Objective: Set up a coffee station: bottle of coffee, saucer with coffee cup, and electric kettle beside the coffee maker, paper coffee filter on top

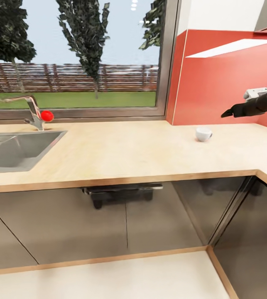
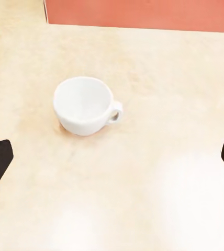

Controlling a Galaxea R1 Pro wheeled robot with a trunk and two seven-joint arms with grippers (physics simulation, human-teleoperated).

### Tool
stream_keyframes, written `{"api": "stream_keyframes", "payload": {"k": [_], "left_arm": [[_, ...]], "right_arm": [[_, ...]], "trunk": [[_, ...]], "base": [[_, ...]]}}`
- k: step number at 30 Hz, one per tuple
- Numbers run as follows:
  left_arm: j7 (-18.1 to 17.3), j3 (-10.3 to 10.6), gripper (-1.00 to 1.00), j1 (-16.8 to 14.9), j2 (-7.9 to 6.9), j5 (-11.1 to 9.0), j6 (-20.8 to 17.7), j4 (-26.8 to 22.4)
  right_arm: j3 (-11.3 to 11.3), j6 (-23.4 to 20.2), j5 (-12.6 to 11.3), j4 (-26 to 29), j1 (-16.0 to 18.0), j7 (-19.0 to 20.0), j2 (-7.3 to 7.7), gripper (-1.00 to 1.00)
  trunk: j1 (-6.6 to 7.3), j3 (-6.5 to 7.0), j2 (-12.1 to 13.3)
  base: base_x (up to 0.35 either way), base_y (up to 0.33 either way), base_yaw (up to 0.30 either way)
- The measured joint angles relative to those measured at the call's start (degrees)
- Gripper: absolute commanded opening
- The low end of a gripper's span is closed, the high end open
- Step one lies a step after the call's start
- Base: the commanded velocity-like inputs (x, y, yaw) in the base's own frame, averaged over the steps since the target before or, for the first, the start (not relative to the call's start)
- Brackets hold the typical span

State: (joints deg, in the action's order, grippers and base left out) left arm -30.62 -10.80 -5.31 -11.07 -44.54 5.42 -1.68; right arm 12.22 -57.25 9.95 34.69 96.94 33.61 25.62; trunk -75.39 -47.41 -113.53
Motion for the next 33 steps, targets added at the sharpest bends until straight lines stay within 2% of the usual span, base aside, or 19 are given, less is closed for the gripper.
{"api": "stream_keyframes", "payload": {"k": [6, 8, 17, 18, 22, 28, 33], "left_arm": [[0.00, 0.00, 1.00, 0.00, 0.00, 0.00, 0.01, 0.00], [0.00, 0.00, 1.00, 0.00, 0.00, 0.00, 0.01, 0.00], [0.00, 0.00, 1.00, 0.00, 0.00, 0.00, 0.01, -0.02], [0.00, 0.00, 1.00, 0.00, 0.00, 0.00, 0.01, -0.03], [0.00, 0.00, 1.00, 0.00, 0.00, 0.00, 0.01, -0.02], [0.01, 0.00, 1.00, 0.00, 0.00, 0.00, -0.01, -0.07], [0.00, 0.02, 1.00, 0.00, 0.00, 0.00, 0.01, -0.06]], "right_arm": [[0.23, 0.00, 0.00, -0.04, -0.13, 0.01, -0.15, 1.00], [0.92, 0.00, -0.03, -0.09, -0.18, 0.01, -0.21, 1.00], [1.65, 0.00, -0.09, -0.13, -0.80, 0.17, -0.28, 1.00], [1.67, -0.03, -0.06, -0.11, -0.96, 2.60, -0.22, 1.00], [1.60, -0.02, 0.29, -0.05, -1.01, 5.06, -0.08, 1.00], [1.60, -0.03, 0.34, -0.06, -1.00, 5.18, -0.05, 1.00], [1.59, -0.01, 0.36, -0.05, -1.02, 5.16, -0.03, 1.00]], "trunk": [[0.00, 0.00, 0.00], [0.00, 0.00, 0.00], [-0.03, 0.00, 0.00], [-0.03, 0.00, 0.00], [-0.02, 0.00, 0.00], [-0.01, 0.00, 0.00], [-0.02, 0.00, 0.00]], "base": [[0.280, -0.025, 0.000], [0.247, -0.004, 0.000], [0.052, -0.001, 0.000], [0.002, 0.000, 0.000], [0.032, -0.046, 0.000], [0.153, -0.221, 0.032], [0.062, -0.069, 0.219]]}}
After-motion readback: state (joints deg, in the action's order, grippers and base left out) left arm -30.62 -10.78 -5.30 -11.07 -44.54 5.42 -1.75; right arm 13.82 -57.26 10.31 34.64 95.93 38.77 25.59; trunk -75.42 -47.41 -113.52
